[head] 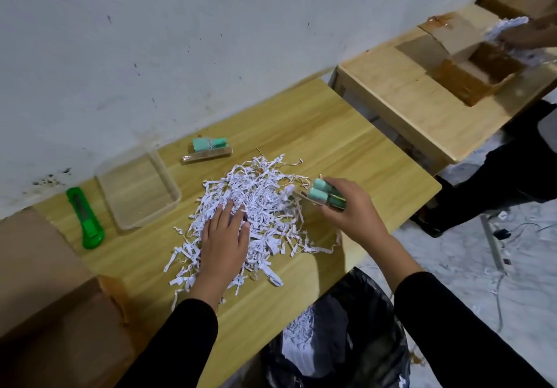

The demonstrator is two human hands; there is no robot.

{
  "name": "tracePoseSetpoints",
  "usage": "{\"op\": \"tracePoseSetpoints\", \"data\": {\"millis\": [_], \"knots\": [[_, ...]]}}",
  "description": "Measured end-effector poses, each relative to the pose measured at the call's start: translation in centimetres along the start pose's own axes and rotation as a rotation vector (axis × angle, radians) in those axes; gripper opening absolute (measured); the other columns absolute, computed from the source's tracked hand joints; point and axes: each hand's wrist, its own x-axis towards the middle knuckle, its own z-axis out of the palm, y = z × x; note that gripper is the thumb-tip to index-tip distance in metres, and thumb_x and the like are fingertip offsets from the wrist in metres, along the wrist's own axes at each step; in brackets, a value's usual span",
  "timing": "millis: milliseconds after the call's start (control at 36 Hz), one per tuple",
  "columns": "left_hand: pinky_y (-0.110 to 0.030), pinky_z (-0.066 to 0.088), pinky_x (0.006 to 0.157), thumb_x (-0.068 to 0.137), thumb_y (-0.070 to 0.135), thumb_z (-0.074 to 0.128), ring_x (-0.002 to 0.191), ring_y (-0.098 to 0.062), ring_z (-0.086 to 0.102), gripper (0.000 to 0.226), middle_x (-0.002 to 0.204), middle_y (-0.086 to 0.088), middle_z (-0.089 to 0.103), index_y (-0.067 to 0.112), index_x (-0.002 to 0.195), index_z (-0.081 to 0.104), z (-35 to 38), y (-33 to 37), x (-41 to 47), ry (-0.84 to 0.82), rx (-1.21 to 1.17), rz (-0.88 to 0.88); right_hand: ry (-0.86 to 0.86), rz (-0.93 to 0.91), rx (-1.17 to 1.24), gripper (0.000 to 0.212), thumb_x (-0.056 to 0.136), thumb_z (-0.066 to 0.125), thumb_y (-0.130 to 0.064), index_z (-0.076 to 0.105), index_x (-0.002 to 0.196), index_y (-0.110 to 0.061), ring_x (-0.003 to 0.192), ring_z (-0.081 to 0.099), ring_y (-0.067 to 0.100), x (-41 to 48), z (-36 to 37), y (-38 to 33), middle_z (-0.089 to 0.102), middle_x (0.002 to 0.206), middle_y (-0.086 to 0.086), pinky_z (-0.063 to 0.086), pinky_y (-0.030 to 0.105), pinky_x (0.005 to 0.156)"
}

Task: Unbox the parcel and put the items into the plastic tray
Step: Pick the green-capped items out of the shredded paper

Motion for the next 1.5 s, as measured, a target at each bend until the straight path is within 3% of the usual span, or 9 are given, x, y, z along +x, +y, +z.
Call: {"op": "tracePoseSetpoints", "data": {"millis": [417, 583, 694, 889, 1083, 1250, 1306, 1389, 1500], "knots": [[-0.036, 0.007, 0.118, 0.099, 0.043, 0.014, 0.146, -0.014, 0.001, 0.050, 0.158, 0.008, 0.007, 0.028, 0.145, 0.027, -0.4, -0.1, 0.2, -0.094, 0.110, 0.054, -0.079, -0.154, 0.051, 0.054, 0.081, 0.068, -0.020, 0.048, 0.130, -0.009, 0.113, 0.050, 0.023, 10.7, 4.2, -9.4, 0.056, 0.125, 0.011, 0.038, 0.028, 0.095], [-0.040, 0.043, 0.102, 0.099, 0.038, 0.017, 0.124, -0.022, 0.053, 0.050, 0.131, 0.000, 0.059, 0.024, 0.121, 0.060, -0.7, -0.5, 0.1, -0.095, 0.158, 0.144, -0.300, -0.237, -0.102, 0.053, 0.086, 0.062, -0.019, 0.042, 0.135, -0.010, 0.121, 0.046, 0.027, 14.3, 9.1, -11.9, 0.050, 0.135, 0.011, 0.036, 0.037, 0.103], [-0.039, 0.026, 0.105, 0.102, 0.037, 0.016, 0.133, -0.023, 0.040, 0.042, 0.142, -0.003, 0.048, 0.029, 0.137, 0.039, 0.0, -1.5, 0.2, -0.082, 0.022, 0.247, -0.432, -0.288, -0.195, 0.059, 0.084, 0.065, -0.024, 0.041, 0.136, -0.012, 0.127, 0.042, 0.031, 15.0, 12.5, -12.7, 0.047, 0.139, 0.013, 0.035, 0.042, 0.107], [-0.040, 0.029, 0.112, 0.100, 0.041, 0.019, 0.140, -0.024, 0.030, 0.045, 0.151, -0.002, 0.034, 0.030, 0.142, 0.029, -0.7, -1.9, 0.5, -0.068, -0.070, 0.321, -0.450, -0.319, -0.185, 0.067, 0.076, 0.073, -0.018, 0.044, 0.136, -0.012, 0.129, 0.042, 0.029, 14.3, 14.6, -12.1, 0.046, 0.141, 0.011, 0.037, 0.043, 0.107], [-0.041, 0.029, 0.111, 0.093, 0.043, 0.032, 0.136, -0.025, 0.030, 0.052, 0.148, -0.007, 0.033, 0.021, 0.140, 0.040, -1.9, -1.9, 0.7, -0.087, -0.061, 0.294, -0.377, -0.299, -0.062, 0.063, 0.076, 0.073, -0.020, 0.047, 0.134, -0.016, 0.124, 0.045, 0.026, 13.0, 12.8, -10.9, 0.051, 0.134, 0.012, 0.036, 0.036, 0.106], [-0.040, 0.027, 0.107, 0.090, 0.052, 0.036, 0.132, -0.017, 0.033, 0.051, 0.142, 0.001, 0.044, 0.024, 0.131, 0.052, -3.0, -1.3, 0.7, 0.063, -0.027, 0.315, -0.254, -0.242, -0.070, 0.047, 0.087, 0.061, -0.025, 0.048, 0.132, -0.014, 0.123, 0.046, 0.028, 10.2, 8.6, -6.7, 0.050, 0.134, 0.012, 0.036, 0.035, 0.102], [-0.039, 0.020, 0.110, 0.089, 0.056, 0.035, 0.135, -0.019, 0.034, 0.055, 0.145, 0.001, 0.042, 0.026, 0.132, 0.050, -3.5, -1.4, 0.4, 0.125, 0.012, 0.252, -0.270, -0.161, -0.097, 0.050, 0.090, 0.056, -0.030, 0.043, 0.137, -0.015, 0.130, 0.039, 0.026, 9.3, 7.4, -4.9, 0.043, 0.142, 0.011, 0.033, 0.036, 0.107], [-0.042, 0.002, 0.116, 0.088, 0.066, 0.030, 0.145, -0.017, 0.007, 0.065, 0.157, 0.005, 0.016, 0.032, 0.144, 0.029, -3.4, -1.7, -0.2, 0.049, 0.028, 0.048, -0.337, -0.039, -0.134, 0.056, 0.093, 0.049, -0.038, 0.031, 0.143, -0.021, 0.138, 0.028, 0.023, 7.4, 5.9, -2.7, 0.029, 0.151, 0.007, 0.028, 0.040, 0.114], [-0.043, 0.006, 0.118, 0.090, 0.063, 0.028, 0.146, -0.016, 0.005, 0.068, 0.158, 0.004, 0.011, 0.030, 0.148, 0.018, -2.6, -1.9, -1.4, -0.067, -0.022, -0.052, -0.454, -0.037, -0.140, 0.056, 0.095, 0.042, -0.041, 0.025, 0.145, -0.024, 0.141, 0.021, 0.022, 4.2, 6.0, -2.0, 0.024, 0.154, 0.002, 0.024, 0.044, 0.115]]}}
